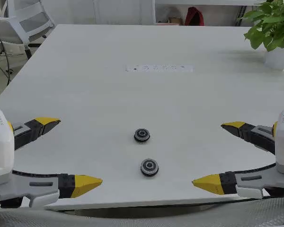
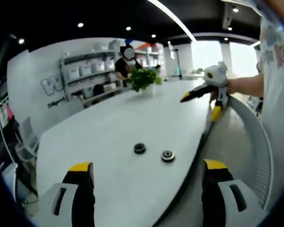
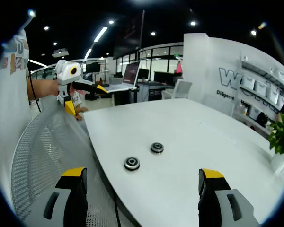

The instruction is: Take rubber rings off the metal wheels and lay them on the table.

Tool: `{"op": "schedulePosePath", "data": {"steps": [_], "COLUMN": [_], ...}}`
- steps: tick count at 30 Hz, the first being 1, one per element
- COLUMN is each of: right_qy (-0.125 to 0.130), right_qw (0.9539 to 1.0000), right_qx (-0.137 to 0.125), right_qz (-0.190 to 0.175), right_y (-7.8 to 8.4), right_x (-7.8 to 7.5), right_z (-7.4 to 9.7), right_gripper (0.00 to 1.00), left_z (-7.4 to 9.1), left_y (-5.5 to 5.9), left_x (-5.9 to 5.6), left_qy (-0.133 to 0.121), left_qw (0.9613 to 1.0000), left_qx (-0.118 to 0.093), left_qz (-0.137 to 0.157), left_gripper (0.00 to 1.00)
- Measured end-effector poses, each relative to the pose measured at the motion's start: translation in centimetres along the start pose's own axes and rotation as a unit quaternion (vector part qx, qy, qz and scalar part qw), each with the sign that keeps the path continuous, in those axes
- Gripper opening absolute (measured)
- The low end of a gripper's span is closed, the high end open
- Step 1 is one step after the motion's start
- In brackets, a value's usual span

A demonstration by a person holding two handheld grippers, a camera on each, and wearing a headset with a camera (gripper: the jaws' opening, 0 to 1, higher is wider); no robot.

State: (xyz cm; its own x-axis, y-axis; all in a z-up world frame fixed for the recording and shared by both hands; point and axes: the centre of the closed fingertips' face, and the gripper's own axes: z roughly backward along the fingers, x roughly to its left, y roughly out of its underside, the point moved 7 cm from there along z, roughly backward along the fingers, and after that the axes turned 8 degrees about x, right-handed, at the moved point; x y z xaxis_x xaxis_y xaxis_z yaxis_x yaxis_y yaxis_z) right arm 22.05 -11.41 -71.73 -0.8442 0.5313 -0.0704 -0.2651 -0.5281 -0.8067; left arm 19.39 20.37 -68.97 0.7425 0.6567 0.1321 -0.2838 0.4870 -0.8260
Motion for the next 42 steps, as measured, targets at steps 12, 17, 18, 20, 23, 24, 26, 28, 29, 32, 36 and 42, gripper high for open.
{"op": "schedulePosePath", "data": {"steps": [12,17,18,20,23,24,26,28,29,32,36,42], "right_qy": [0.002,0.001,0.001,0.002,0.002,0.002,0.001,0.000,0.000,-0.002,-0.002,-0.005], "right_qw": [1.0000,1.0000,1.0000,1.0000,1.0000,1.0000,1.0000,1.0000,1.0000,1.0000,1.0000,1.0000], "right_qx": [0.000,0.002,0.002,0.002,0.001,0.001,0.003,0.004,0.004,0.004,0.001,0.002], "right_qz": [-0.001,0.001,0.001,0.001,-0.001,-0.001,-0.001,-0.002,-0.003,-0.004,-0.005,-0.003], "right_y": [0.04,0.02,0.01,-0.01,0.00,0.02,0.10,0.16,0.20,0.23,0.14,-0.04], "right_x": [-0.02,0.02,-0.02,-0.08,-0.18,-0.19,-0.22,-0.20,-0.20,-0.22,-0.30,-0.38], "right_z": [-0.02,-0.04,-0.01,-0.01,-0.02,-0.03,-0.07,-0.10,-0.12,-0.19,-0.24,-0.42], "right_gripper": [0.99,0.99,0.99,0.99,0.99,0.99,0.99,0.99,0.99,0.99,0.99,0.99], "left_z": [0.00,-0.07,-0.10,-0.12,-0.20,-0.23,-0.30,-0.37,-0.41,-0.54,-0.60,-0.66], "left_y": [-0.06,-0.10,-0.10,-0.10,-0.10,-0.10,-0.10,-0.11,-0.10,-0.06,-0.03,-0.08], "left_x": [0.12,0.17,0.21,0.29,0.40,0.42,0.48,0.46,0.44,0.37,0.43,0.67], "left_qy": [0.000,0.001,0.001,0.001,0.001,0.001,0.002,0.003,0.005,0.006,0.008,0.008], "left_qw": [1.0000,1.0000,1.0000,1.0000,1.0000,1.0000,1.0000,1.0000,1.0000,1.0000,0.9999,0.9999], "left_qx": [0.001,0.000,0.000,-0.001,-0.002,-0.002,-0.002,-0.003,-0.002,0.001,0.002,0.002], "left_qz": [-0.004,-0.004,-0.004,-0.004,-0.003,-0.003,-0.004,-0.003,-0.003,-0.007,-0.008,-0.008], "left_gripper": [0.97,0.97,0.97,0.97,0.96,0.96,0.96,0.96,0.96,0.96,0.96,0.96]}}
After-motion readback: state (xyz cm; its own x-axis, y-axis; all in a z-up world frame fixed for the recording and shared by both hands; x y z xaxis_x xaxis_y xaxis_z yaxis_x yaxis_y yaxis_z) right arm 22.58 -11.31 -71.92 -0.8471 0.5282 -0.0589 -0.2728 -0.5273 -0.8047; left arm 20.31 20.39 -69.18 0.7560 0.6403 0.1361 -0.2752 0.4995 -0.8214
